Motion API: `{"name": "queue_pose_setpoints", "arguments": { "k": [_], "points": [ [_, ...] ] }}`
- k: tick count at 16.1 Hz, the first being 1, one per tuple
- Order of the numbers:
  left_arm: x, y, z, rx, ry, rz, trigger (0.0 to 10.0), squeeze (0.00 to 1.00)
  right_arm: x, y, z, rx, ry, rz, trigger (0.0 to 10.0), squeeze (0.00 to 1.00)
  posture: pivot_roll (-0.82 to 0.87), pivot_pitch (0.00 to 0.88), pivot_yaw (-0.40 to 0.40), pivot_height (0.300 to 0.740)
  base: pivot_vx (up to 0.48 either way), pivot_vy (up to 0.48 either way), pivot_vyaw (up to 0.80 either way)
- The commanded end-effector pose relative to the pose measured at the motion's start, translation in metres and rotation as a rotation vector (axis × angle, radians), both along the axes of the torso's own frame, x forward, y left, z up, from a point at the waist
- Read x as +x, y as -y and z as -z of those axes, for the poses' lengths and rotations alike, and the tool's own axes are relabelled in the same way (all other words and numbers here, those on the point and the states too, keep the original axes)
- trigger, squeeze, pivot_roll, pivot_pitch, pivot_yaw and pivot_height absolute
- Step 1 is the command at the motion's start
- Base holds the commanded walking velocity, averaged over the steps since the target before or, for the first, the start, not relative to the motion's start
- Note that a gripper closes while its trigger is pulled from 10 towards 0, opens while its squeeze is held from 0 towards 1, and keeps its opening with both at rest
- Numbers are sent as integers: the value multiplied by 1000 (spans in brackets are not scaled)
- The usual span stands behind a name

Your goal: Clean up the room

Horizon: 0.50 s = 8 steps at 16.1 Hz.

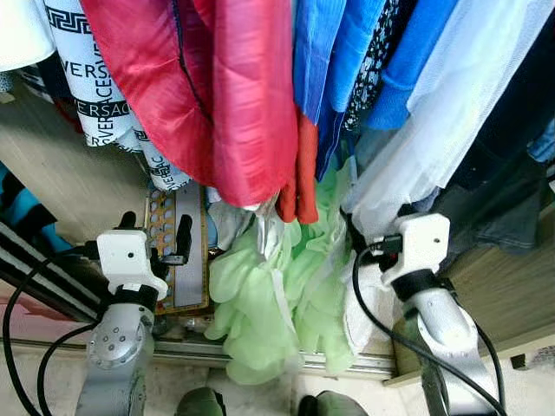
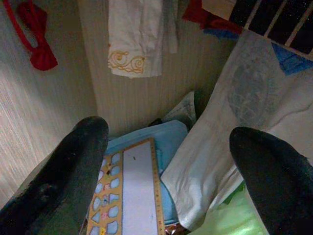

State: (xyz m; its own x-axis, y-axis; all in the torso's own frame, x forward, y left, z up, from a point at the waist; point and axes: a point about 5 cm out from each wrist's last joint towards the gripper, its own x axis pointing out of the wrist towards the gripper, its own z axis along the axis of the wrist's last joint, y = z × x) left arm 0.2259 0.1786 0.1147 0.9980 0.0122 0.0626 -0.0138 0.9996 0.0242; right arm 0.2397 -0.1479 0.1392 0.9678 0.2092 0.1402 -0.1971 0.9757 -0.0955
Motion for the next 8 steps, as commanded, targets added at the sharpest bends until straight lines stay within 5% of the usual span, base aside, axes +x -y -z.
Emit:
{"name": "queue_pose_setpoints", "arguments": {
  "k": [1, 8],
  "points": [
    [0, -3, 2, -9, -1, -11, 10000, 0, 2, 6, 4, 12, -21, 34, 10000, 0, 18, 69, -22, 740, 0, 0, 0],
    [3, -6, 7, -21, -1, -20, 10000, 0, 8, 10, 9, -10, -40, 90, 10000, 0, 16, 55, -21, 740, 0, 0, 0]
  ]
}}
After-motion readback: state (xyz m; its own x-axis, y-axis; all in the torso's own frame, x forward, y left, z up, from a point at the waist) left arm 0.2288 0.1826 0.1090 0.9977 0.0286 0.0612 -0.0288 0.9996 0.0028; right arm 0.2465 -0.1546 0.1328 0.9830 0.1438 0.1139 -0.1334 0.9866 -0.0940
